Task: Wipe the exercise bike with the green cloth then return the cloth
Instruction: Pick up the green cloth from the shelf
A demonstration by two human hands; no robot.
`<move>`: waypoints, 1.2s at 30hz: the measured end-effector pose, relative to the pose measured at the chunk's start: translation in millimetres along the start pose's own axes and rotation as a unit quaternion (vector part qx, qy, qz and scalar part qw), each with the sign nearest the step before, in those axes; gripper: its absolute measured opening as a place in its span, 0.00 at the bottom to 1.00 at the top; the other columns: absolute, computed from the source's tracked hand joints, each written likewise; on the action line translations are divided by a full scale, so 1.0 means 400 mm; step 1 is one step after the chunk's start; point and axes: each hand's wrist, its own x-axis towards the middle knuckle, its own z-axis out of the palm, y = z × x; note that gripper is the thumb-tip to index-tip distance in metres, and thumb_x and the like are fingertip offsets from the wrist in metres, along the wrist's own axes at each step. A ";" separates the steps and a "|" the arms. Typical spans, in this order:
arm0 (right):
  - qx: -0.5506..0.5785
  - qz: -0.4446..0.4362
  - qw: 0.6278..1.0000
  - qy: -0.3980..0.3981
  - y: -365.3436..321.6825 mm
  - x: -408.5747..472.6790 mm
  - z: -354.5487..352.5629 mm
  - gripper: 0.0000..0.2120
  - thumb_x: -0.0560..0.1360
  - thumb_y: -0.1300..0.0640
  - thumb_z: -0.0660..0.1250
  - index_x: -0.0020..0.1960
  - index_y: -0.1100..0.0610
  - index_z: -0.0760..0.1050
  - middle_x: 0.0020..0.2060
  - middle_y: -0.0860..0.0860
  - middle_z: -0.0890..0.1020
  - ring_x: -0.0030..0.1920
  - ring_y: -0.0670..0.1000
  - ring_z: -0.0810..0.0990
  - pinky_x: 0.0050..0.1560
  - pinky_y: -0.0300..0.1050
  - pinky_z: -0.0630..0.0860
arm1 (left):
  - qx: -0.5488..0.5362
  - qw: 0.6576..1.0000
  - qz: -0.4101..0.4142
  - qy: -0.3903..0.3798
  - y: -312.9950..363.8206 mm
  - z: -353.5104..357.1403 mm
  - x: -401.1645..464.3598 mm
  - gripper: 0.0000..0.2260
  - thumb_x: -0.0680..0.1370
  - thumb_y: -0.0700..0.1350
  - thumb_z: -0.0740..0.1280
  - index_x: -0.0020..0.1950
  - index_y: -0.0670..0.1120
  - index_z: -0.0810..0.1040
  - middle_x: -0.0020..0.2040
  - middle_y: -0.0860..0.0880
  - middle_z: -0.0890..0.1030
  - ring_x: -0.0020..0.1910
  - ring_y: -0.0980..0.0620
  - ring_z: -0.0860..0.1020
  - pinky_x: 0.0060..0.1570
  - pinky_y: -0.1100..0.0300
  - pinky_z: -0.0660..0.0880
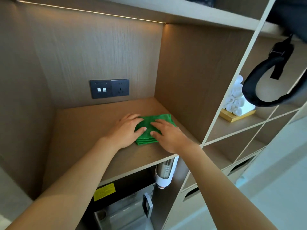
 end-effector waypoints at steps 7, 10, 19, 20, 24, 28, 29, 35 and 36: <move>0.011 -0.056 0.998 -0.002 0.073 0.082 -0.024 0.24 0.88 0.51 0.57 0.83 0.53 0.63 0.84 0.51 0.60 0.85 0.54 0.53 0.83 0.53 0.52 | 0.005 0.999 -0.036 -0.016 0.026 -0.008 -0.014 0.25 0.83 0.62 0.57 0.76 0.52 0.74 0.77 0.51 0.73 0.78 0.47 0.68 0.75 0.43 0.67; 0.020 -0.060 0.998 -0.022 0.103 0.101 0.010 0.24 0.89 0.49 0.53 0.84 0.52 0.60 0.85 0.50 0.58 0.85 0.53 0.52 0.83 0.53 0.51 | 0.005 0.998 -0.053 -0.017 0.033 0.001 -0.006 0.23 0.85 0.60 0.58 0.77 0.53 0.73 0.78 0.53 0.72 0.77 0.49 0.69 0.75 0.45 0.67; 0.012 -0.079 0.996 -0.042 0.119 0.116 0.015 0.25 0.89 0.47 0.49 0.85 0.48 0.55 0.85 0.48 0.55 0.85 0.52 0.50 0.82 0.55 0.49 | 0.001 0.995 -0.099 -0.004 0.073 0.018 -0.012 0.22 0.86 0.55 0.62 0.79 0.51 0.71 0.78 0.51 0.72 0.77 0.48 0.68 0.78 0.51 0.62; 0.014 -0.082 0.996 -0.044 0.120 0.112 0.012 0.25 0.89 0.47 0.49 0.85 0.48 0.55 0.85 0.47 0.54 0.85 0.51 0.50 0.82 0.54 0.49 | -0.004 0.995 -0.102 -0.001 0.076 0.019 -0.019 0.22 0.86 0.55 0.62 0.79 0.52 0.71 0.79 0.50 0.71 0.78 0.49 0.67 0.78 0.53 0.61; 0.018 -0.108 0.993 -0.053 0.131 0.071 0.004 0.25 0.89 0.46 0.49 0.86 0.48 0.54 0.86 0.47 0.54 0.85 0.51 0.49 0.82 0.52 0.47 | -0.022 0.994 -0.112 -0.003 0.097 0.022 -0.059 0.22 0.86 0.57 0.61 0.80 0.55 0.70 0.81 0.52 0.68 0.80 0.49 0.64 0.79 0.54 0.56; 0.020 -0.136 0.989 -0.053 0.146 -0.011 -0.002 0.25 0.89 0.46 0.49 0.86 0.47 0.54 0.86 0.45 0.54 0.85 0.49 0.48 0.81 0.49 0.46 | -0.031 0.992 -0.125 0.006 0.150 0.035 -0.144 0.24 0.85 0.61 0.59 0.81 0.58 0.67 0.82 0.56 0.65 0.83 0.51 0.59 0.82 0.49 0.56; 0.019 -0.143 0.988 -0.054 0.148 -0.033 -0.002 0.25 0.89 0.46 0.49 0.86 0.46 0.54 0.85 0.45 0.53 0.85 0.48 0.48 0.81 0.49 0.46 | -0.027 0.992 -0.126 0.010 0.167 0.037 -0.170 0.24 0.85 0.61 0.58 0.81 0.58 0.67 0.83 0.57 0.64 0.83 0.52 0.58 0.82 0.49 0.55; 0.014 -0.173 0.984 -0.036 0.153 -0.144 0.009 0.25 0.89 0.44 0.49 0.85 0.42 0.54 0.85 0.40 0.53 0.85 0.45 0.46 0.82 0.49 0.48 | -0.006 0.990 -0.137 0.030 0.263 0.039 -0.290 0.26 0.85 0.65 0.54 0.82 0.60 0.64 0.83 0.62 0.60 0.83 0.58 0.54 0.82 0.53 0.52; 0.017 -0.176 0.984 -0.031 0.152 -0.159 0.012 0.25 0.89 0.44 0.49 0.85 0.42 0.54 0.85 0.40 0.52 0.85 0.44 0.46 0.82 0.49 0.48 | -0.001 0.990 -0.135 0.034 0.271 0.039 -0.302 0.26 0.84 0.65 0.55 0.82 0.60 0.64 0.83 0.63 0.60 0.83 0.59 0.54 0.82 0.55 0.51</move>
